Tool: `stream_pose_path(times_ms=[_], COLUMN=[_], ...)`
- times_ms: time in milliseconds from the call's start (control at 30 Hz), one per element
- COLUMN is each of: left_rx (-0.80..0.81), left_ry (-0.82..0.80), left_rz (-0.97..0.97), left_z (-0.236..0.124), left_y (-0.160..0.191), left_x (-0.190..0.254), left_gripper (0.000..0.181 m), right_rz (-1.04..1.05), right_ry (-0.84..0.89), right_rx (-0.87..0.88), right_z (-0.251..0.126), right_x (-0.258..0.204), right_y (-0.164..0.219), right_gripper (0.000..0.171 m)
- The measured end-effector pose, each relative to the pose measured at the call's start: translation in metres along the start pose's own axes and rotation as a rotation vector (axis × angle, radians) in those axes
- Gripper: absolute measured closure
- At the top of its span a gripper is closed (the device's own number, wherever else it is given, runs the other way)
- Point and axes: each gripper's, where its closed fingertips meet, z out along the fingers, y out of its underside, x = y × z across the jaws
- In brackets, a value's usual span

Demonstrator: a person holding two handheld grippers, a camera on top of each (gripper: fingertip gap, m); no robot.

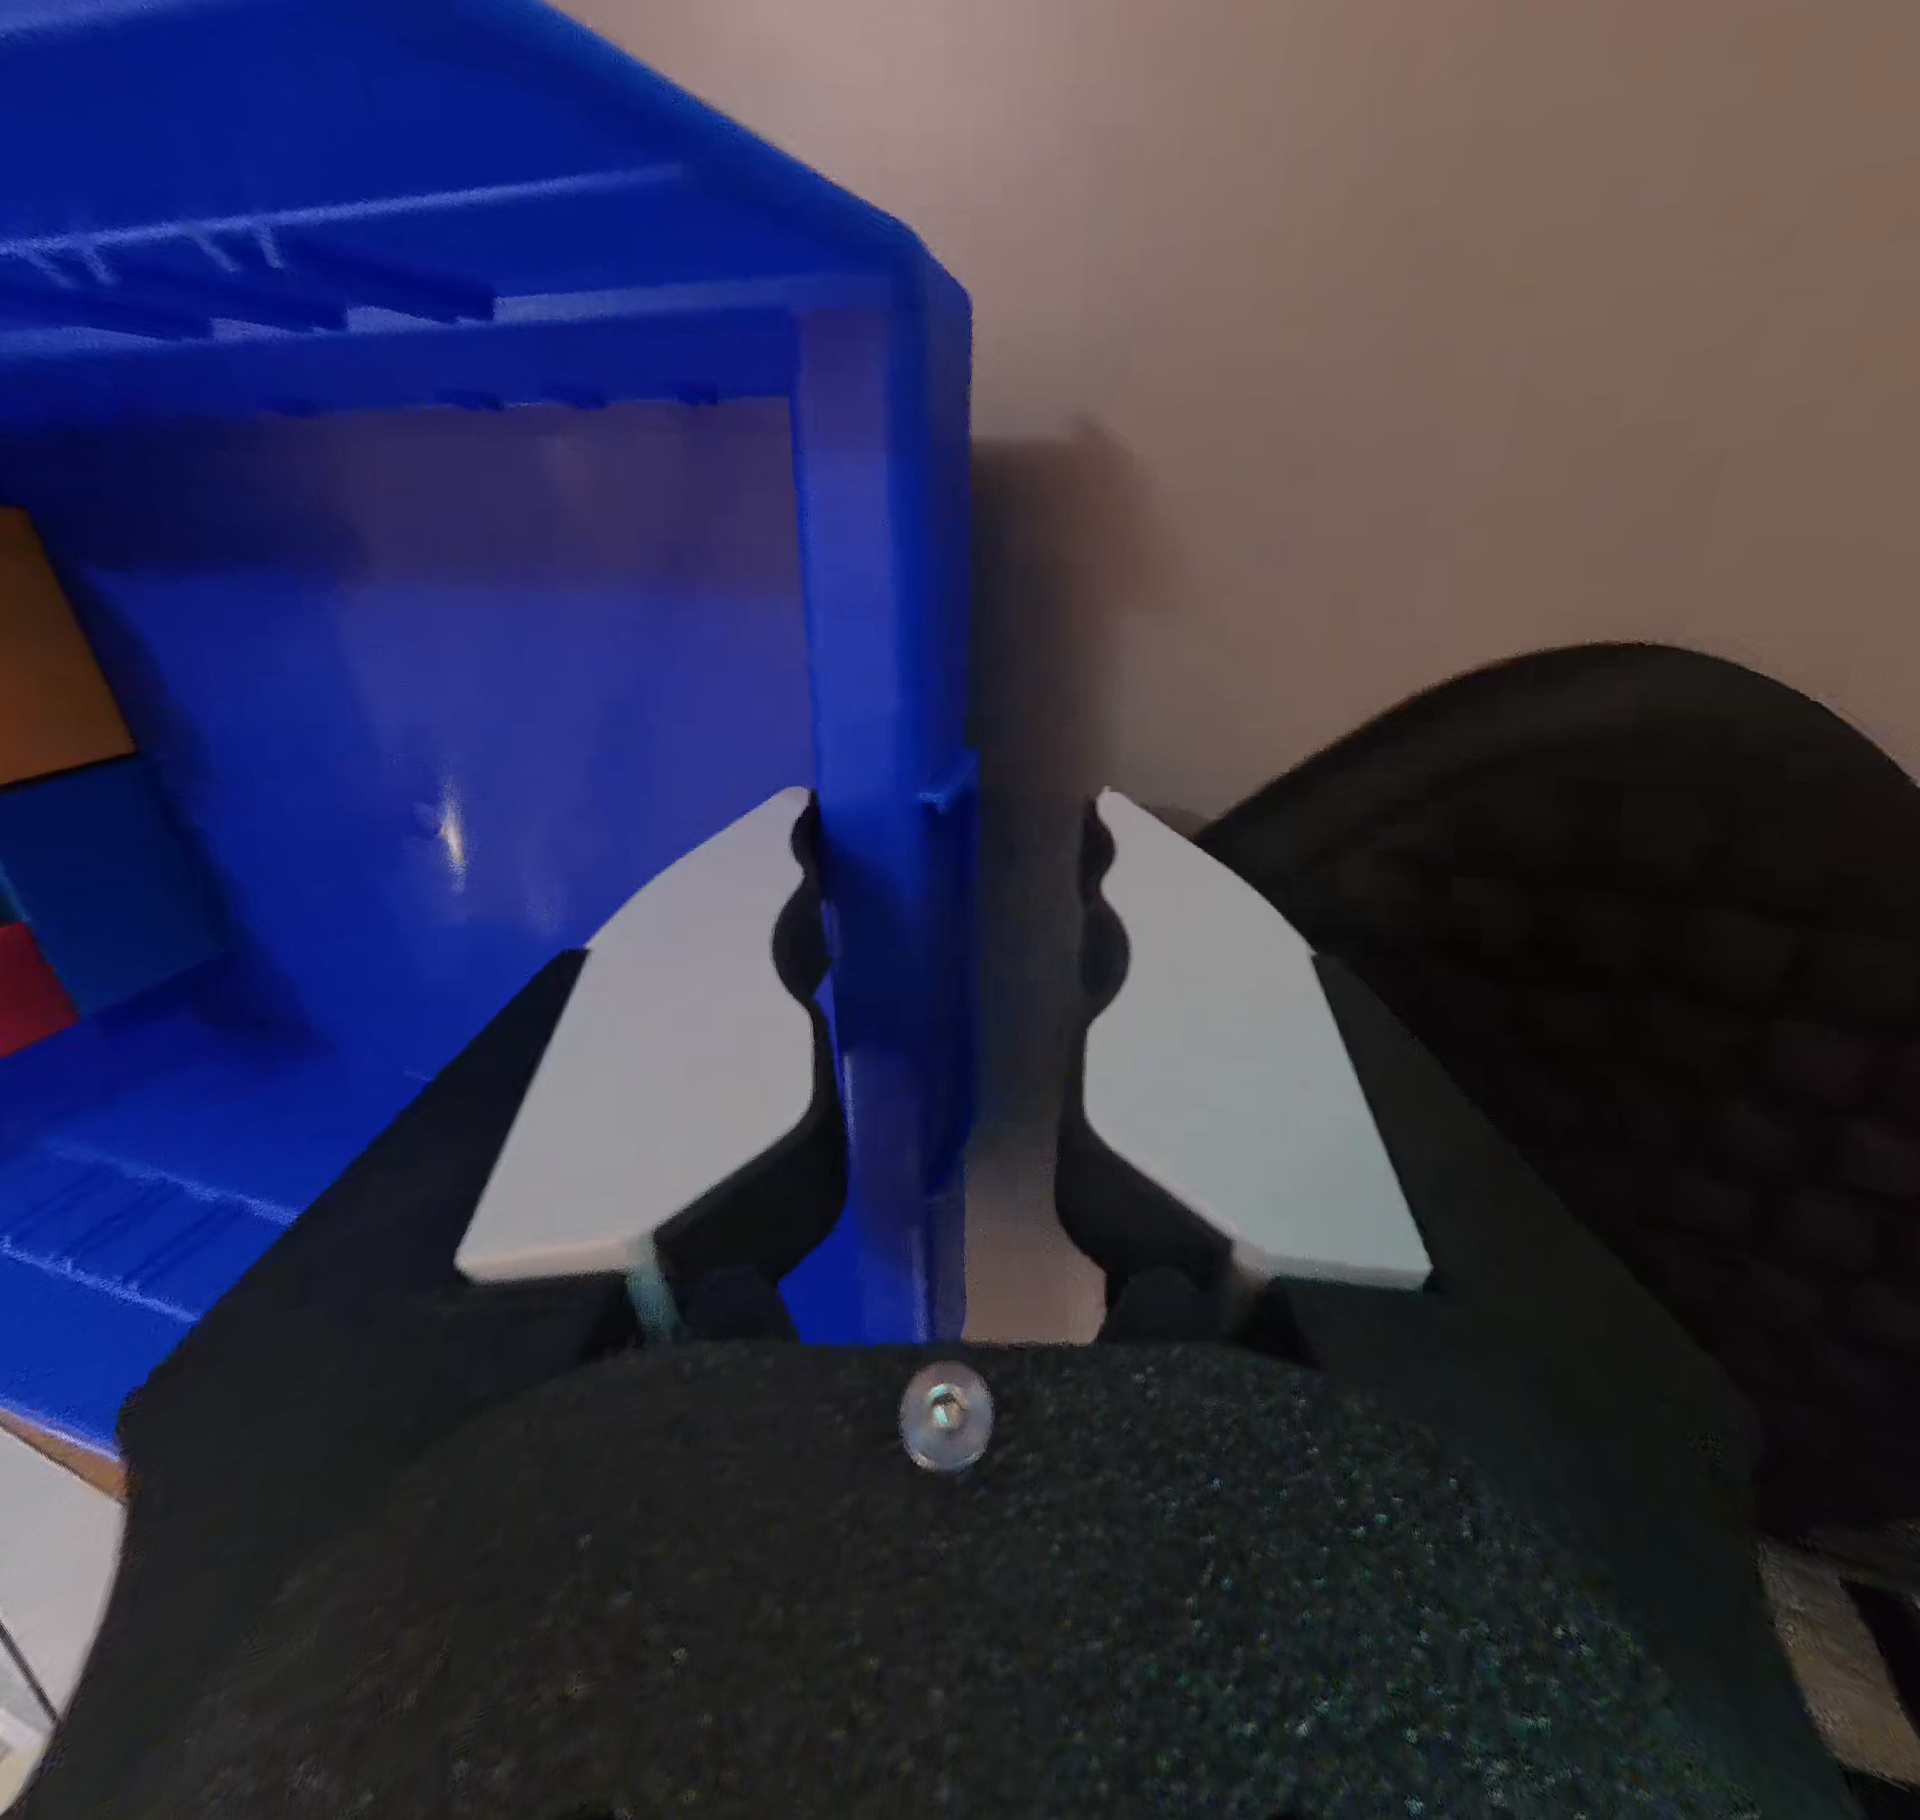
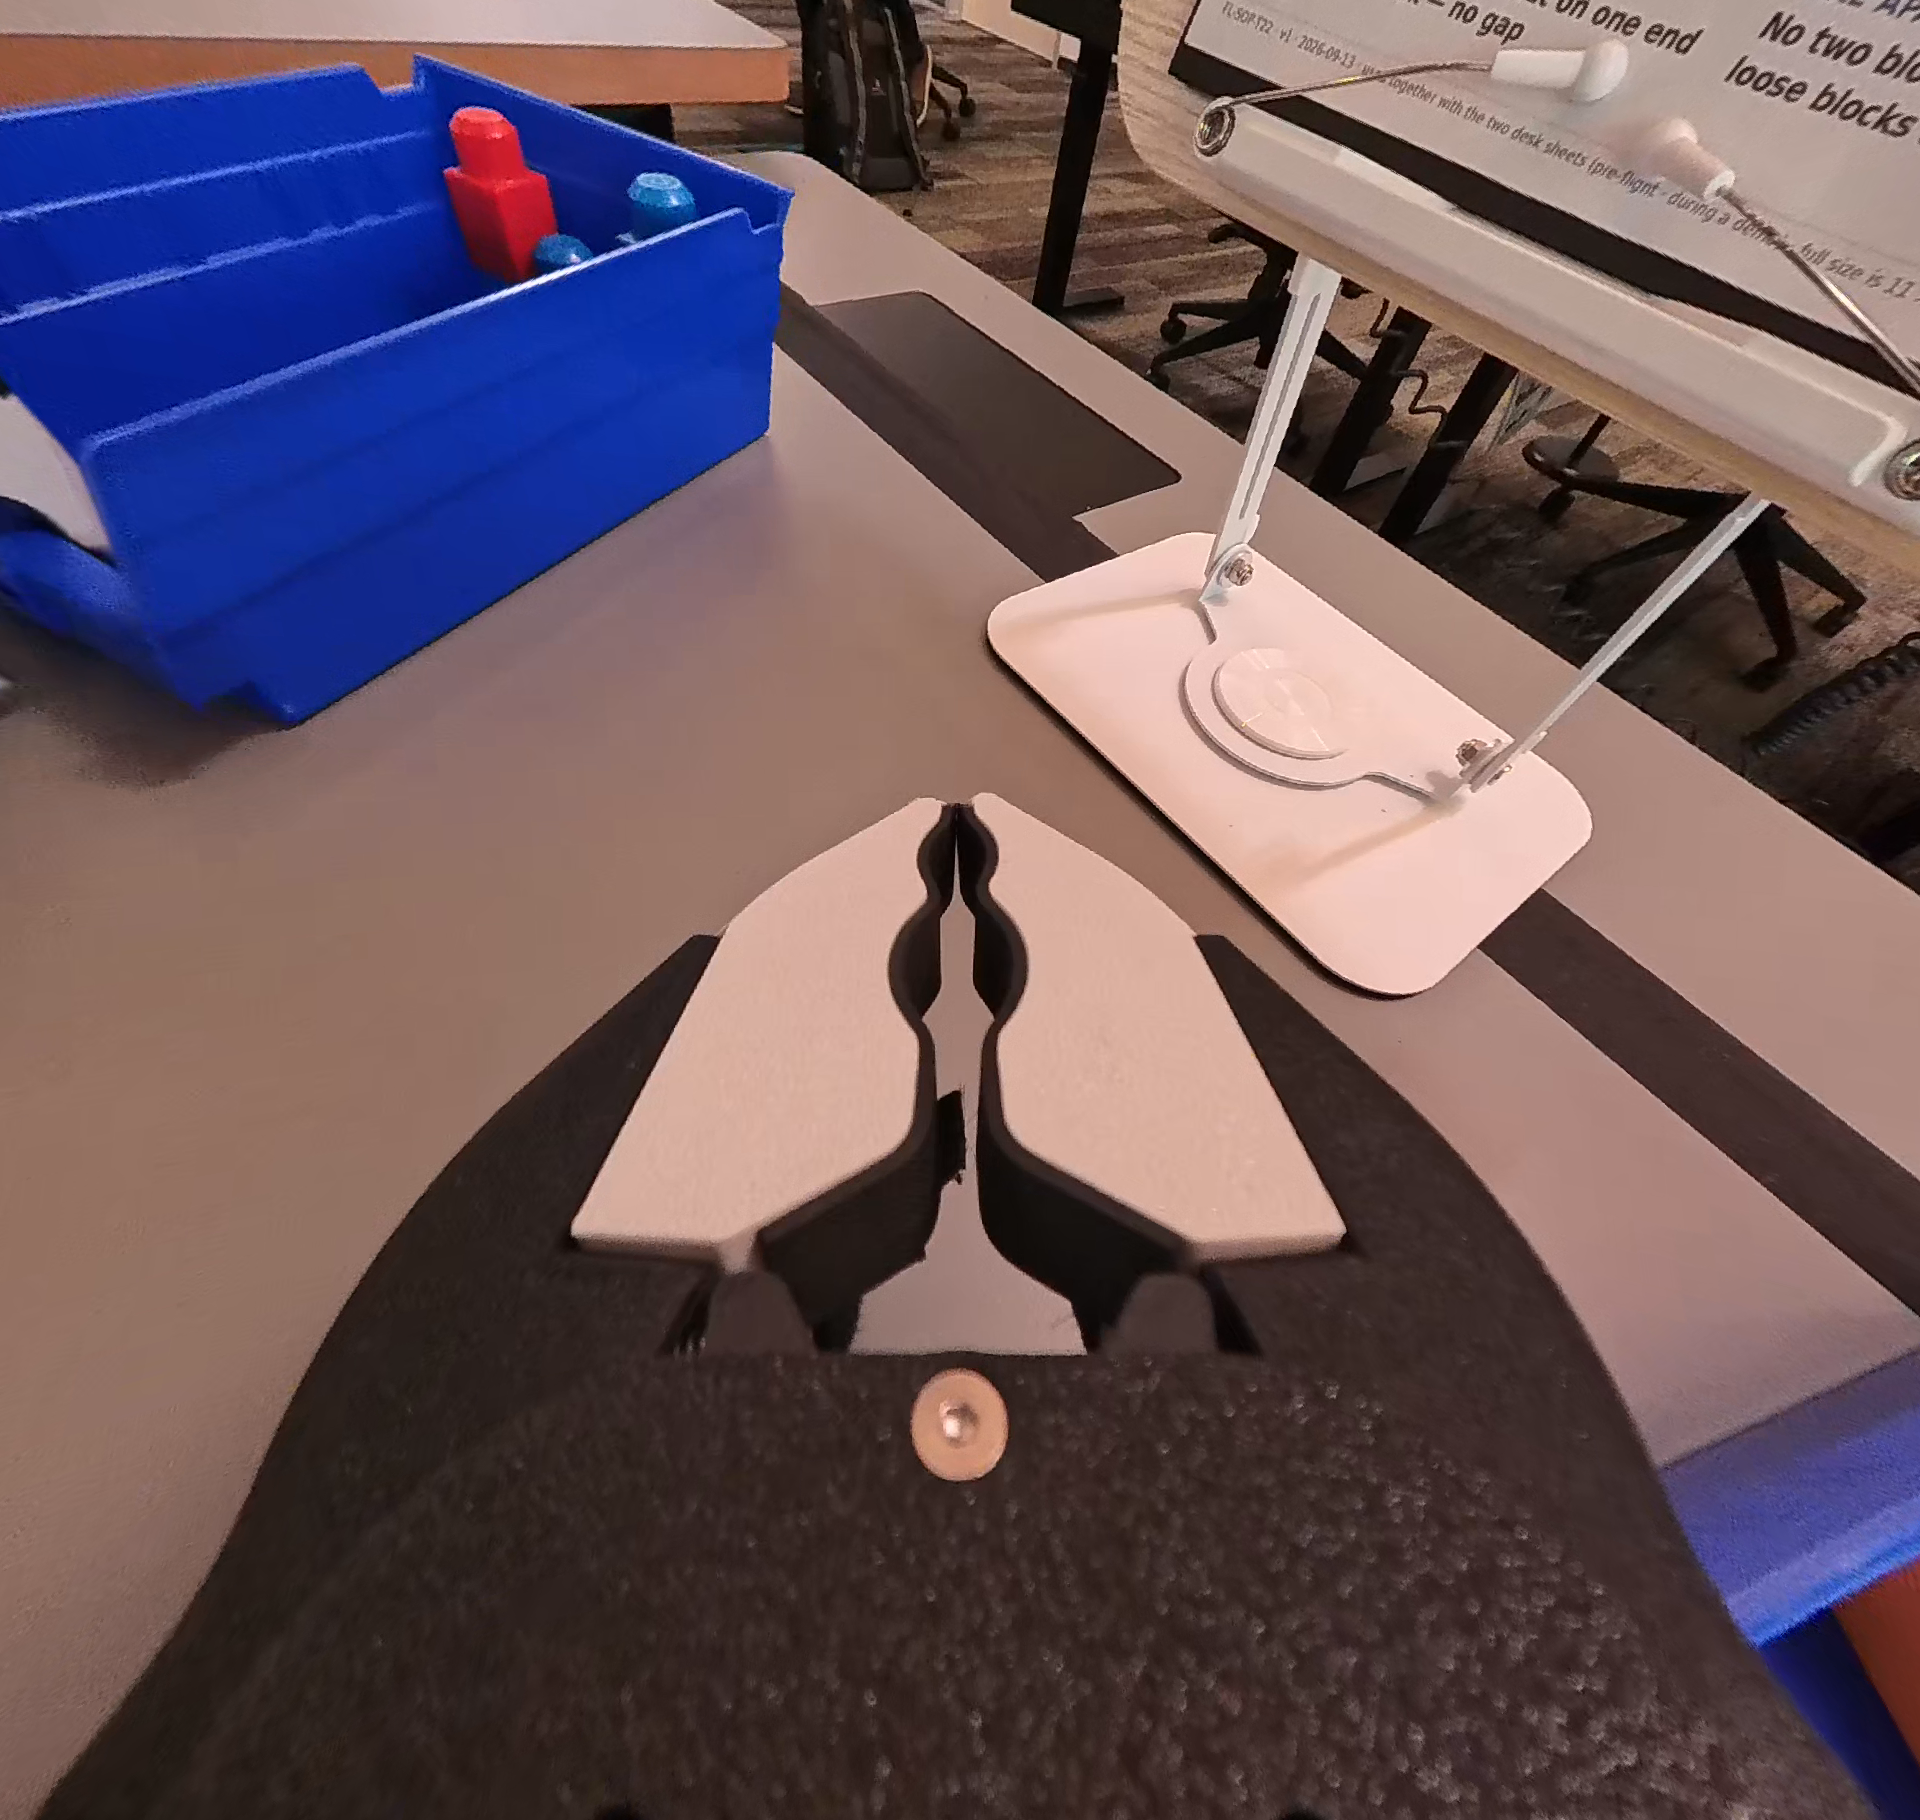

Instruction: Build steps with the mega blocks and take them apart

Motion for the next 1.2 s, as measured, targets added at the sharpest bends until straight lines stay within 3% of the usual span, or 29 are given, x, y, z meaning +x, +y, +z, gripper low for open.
stream_pose_path(times_ms=[100, 233, 433, 533, 833, 1200], left_rx=[0.039, 0.260, 0.708, 0.817, 0.790, 0.601], left_ry=[0.011, 0.014, -0.252, -0.371, -0.580, -0.596], left_rz=[0.028, -0.016, -0.315, -0.483, -0.924, -1.116], left_z=[-0.014, -0.052, -0.118, -0.127, -0.084, -0.002], left_y=[-0.003, -0.030, -0.069, -0.067, -0.042, -0.019], left_x=[0.007, -0.003, -0.106, -0.159, -0.259, -0.285], left_gripper=[0.126, 0.127, 0.124, 0.123, 0.121, 0.121], right_rz=[0.003, 0.008, 0.003, -0.001, -0.021, -0.049], right_ry=[-0.001, -0.003, -0.009, -0.019, -0.030, -0.045], right_rx=[-0.001, -0.009, -0.028, -0.043, -0.079, -0.110], right_z=[0.000, 0.001, 0.005, 0.006, 0.012, 0.017], right_x=[0.001, 0.002, 0.000, -0.001, -0.004, -0.010], right_y=[0.000, 0.003, 0.008, 0.012, 0.022, 0.029], right_gripper=[0.171, 0.171, 0.171, 0.171, 0.171, 0.171])
